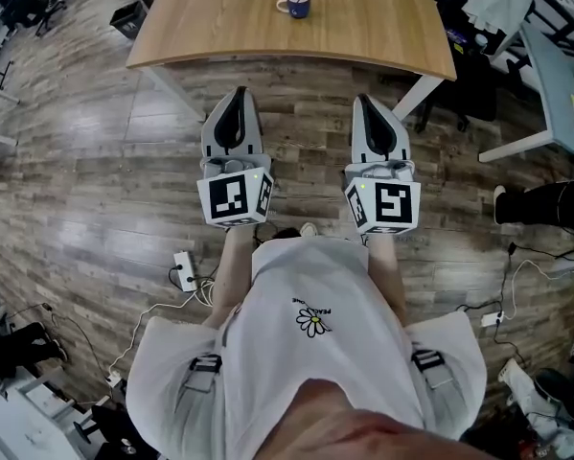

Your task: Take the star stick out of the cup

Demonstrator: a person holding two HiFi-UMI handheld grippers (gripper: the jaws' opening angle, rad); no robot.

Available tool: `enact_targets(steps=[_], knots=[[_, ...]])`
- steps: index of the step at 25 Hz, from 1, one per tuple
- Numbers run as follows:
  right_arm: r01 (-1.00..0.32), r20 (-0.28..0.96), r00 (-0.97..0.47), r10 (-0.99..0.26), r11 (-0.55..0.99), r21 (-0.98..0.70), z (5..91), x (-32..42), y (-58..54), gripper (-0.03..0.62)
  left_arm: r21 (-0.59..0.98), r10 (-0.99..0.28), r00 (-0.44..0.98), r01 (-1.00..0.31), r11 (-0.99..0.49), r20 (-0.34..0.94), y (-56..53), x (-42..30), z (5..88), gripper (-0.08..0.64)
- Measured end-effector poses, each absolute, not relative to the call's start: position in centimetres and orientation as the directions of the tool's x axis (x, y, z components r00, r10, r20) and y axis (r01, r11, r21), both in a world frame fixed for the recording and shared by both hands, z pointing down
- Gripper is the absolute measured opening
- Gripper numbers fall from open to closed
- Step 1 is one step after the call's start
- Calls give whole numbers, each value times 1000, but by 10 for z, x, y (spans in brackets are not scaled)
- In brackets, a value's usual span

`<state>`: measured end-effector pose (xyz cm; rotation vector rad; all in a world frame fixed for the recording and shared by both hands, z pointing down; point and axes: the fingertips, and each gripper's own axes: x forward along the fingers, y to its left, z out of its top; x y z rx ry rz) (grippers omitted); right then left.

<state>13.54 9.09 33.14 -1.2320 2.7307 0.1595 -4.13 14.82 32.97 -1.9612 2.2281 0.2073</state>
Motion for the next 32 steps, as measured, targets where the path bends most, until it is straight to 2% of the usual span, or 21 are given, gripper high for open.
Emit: enact_targets(steps=[3, 10, 19, 23, 29, 32], knots=[[-736, -181, -663, -727, 677, -21, 333, 135, 86, 6, -17, -968, -123, -991, 130, -220, 147, -41, 325, 17], [-733, -186, -665, -724, 680, -27, 338, 128, 78, 6, -15, -964, -140, -989, 147, -225, 141, -53, 323, 17], [-744, -220, -651, -727, 669, -8, 326, 141, 48, 6, -19, -960, -51, -998, 58, -275, 88, -38, 313, 16], [-761, -175, -644, -745, 647, 46, 338, 132, 20, 6, -44, -953, -5, -999, 20, -303, 56, -40, 312, 17], [-785, -134, -616, -776, 619, 26, 350, 113, -33, 6, -15, -954, -7, -1000, 12, -299, 0, -71, 316, 17], [-801, -114, -598, -793, 594, 72, 351, 95, -70, 6, 6, -954, 3, -1000, -5, -298, -38, -88, 317, 17]])
